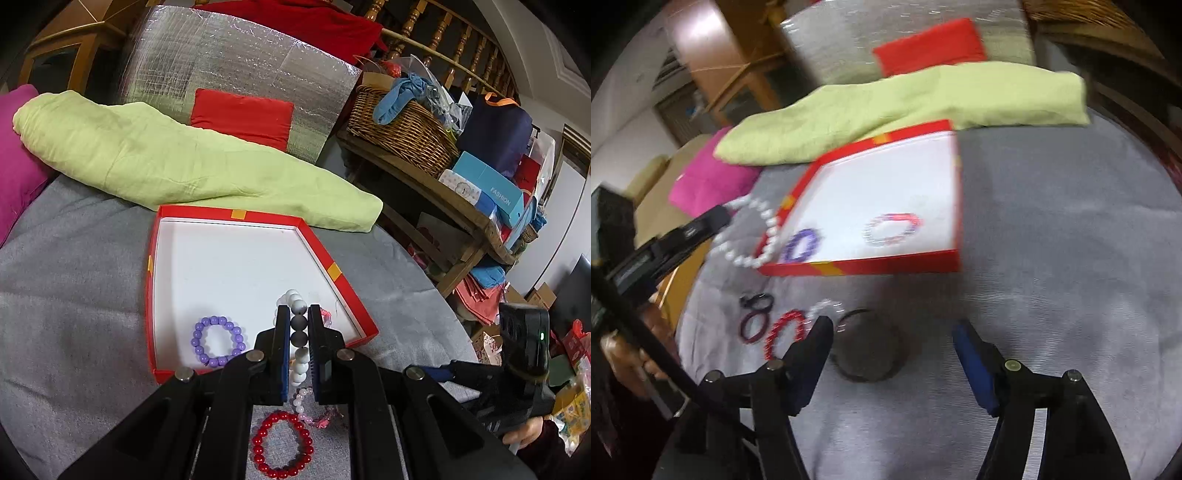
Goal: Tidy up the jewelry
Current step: 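Lift the pearl bracelet toward the box with the left tool while the right tool grasps the silver bangle, then lower the pearl bracelet and silver bangle into the box and open both tools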
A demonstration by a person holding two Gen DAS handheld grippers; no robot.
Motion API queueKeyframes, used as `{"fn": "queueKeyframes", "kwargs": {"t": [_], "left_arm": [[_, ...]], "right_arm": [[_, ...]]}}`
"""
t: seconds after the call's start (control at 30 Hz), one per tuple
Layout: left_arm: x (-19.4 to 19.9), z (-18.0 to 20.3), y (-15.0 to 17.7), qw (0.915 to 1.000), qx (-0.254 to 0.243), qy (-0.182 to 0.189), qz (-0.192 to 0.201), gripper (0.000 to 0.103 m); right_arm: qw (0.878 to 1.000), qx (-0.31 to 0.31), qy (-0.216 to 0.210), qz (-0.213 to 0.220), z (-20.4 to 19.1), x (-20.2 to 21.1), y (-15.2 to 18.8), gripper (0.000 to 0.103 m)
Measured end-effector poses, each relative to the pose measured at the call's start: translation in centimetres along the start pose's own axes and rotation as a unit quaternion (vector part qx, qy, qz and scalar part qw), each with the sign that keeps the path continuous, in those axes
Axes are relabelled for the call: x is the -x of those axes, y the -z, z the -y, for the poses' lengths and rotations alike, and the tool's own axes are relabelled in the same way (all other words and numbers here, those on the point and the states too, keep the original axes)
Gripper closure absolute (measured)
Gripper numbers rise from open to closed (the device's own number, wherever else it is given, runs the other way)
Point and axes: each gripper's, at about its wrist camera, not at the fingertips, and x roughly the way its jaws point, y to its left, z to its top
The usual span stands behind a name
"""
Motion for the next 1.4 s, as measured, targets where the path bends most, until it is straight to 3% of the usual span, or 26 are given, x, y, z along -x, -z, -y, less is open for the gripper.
{"fn": "queueKeyframes", "kwargs": {"t": [0.23,0.3,0.4,0.63,0.87,0.93,1.03,1.13,1.4], "left_arm": [[0.1,-0.2,0.0,1.0000,0.004,0.005,-0.001,0.094],[0.1,-0.1,0.0,1.0000,0.002,0.004,-0.002,0.094],[0.2,-0.2,0.0,1.0000,0.004,0.004,-0.004,0.094],[0.2,-0.8,-0.1,0.9998,0.016,0.008,0.001,0.094],[-0.4,-1.2,-1.3,0.9982,0.045,0.038,0.008,0.094],[-1.0,-1.3,-2.2,0.9976,0.057,0.039,0.009,0.094],[-2.1,-1.1,-3.4,0.9982,0.048,0.036,0.007,0.094],[-3.7,-2.5,-5.1,0.9973,0.071,0.020,0.005,0.094],[-7.9,-6.0,-5.9,0.9934,0.112,-0.007,-0.023,0.094]], "right_arm": [[0.992,0.088,0.042,-0.075,-3.1,-5.2,1.7,0.026],[0.990,0.112,0.060,-0.056,-3.6,-5.5,2.1,0.026],[0.988,0.123,0.079,-0.050,-3.7,-5.5,2.3,0.040],[0.993,0.090,0.058,-0.047,-2.0,-3.3,1.7,0.040],[0.999,-0.017,-0.019,0.044,1.5,1.2,-1.4,0.040],[0.997,-0.039,-0.019,0.068,2.1,1.5,-2.8,0.040],[0.996,-0.045,-0.010,0.082,2.0,0.1,-5.3,0.040],[0.995,-0.052,-0.007,0.089,1.8,-2.2,-7.7,0.040],[0.996,-0.073,-0.001,0.049,1.8,-10.1,-11.8,0.040]]}}
